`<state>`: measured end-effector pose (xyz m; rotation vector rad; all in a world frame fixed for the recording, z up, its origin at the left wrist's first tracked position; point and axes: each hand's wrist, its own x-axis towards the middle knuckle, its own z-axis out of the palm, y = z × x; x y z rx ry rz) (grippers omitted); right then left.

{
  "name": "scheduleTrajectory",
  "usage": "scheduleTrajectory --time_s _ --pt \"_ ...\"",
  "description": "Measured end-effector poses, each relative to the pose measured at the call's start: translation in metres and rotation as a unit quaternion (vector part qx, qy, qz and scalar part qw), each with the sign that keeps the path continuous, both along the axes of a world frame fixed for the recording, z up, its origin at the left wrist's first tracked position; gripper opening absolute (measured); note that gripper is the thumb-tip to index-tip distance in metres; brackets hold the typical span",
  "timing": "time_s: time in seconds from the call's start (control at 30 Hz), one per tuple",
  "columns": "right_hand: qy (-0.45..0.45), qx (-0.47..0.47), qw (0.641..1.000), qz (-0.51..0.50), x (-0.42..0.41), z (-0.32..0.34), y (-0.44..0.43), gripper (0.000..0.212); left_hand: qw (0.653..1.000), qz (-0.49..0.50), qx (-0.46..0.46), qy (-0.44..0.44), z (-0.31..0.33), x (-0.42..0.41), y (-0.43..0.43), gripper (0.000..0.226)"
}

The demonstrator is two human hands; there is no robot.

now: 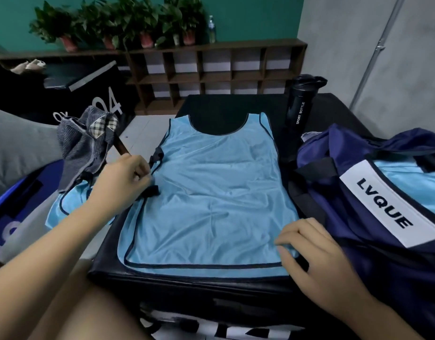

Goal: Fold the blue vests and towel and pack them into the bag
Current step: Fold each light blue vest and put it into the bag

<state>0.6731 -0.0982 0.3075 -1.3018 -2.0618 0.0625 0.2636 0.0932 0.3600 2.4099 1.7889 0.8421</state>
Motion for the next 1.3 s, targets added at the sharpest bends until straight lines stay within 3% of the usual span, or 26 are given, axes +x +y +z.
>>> scheduleTrajectory --time_s 0.1,0.23,0.4,0.57,0.67,0.83,0.97,1.1,1.3 --pt "-0.053 -0.023 0.998 -0.003 0.009 0.003 -0.009 0.016 0.993 -0.099 -0.059 -0.004 0.0 -0.006 -0.05 0.026" --pt "-0.12 -0.053 0.991 -0.011 0.018 0.007 -0.014 0.03 0.977 -0.179 -0.098 0.058 -0.002 -0.019 -0.093 0.028" --pt "-0.154 -0.042 0.987 -0.035 0.023 0.011 -0.011 0.017 0.957 -0.227 -0.102 0.148 -0.008 -0.032 -0.106 0.053" --pt "-0.175 -0.021 0.984 -0.02 0.026 0.011 -0.006 0.002 0.95 -0.217 -0.075 0.213 -0.012 -0.039 -0.104 0.038" --pt "-0.152 -0.021 0.988 -0.017 0.023 0.014 -0.006 0.01 0.952 -0.215 -0.068 0.205 -0.008 -0.039 -0.105 0.024" --pt "-0.086 -0.028 0.996 0.016 0.01 0.026 -0.017 0.008 0.965 -0.18 -0.104 0.161 0.003 -0.052 -0.113 0.03" --pt "-0.119 -0.025 0.992 0.02 0.008 0.014 -0.023 0.005 0.961 -0.159 -0.143 0.175 0.0 -0.06 -0.12 0.036" --pt "-0.13 -0.026 0.991 0.012 0.012 0.006 -0.024 0.002 0.965 -0.141 -0.099 0.198 0.0 -0.048 -0.127 0.017" --pt "-0.133 -0.031 0.991 -0.003 0.012 0.008 -0.027 0.006 0.958 -0.249 -0.079 0.117 0.004 0.049 -0.149 0.016"
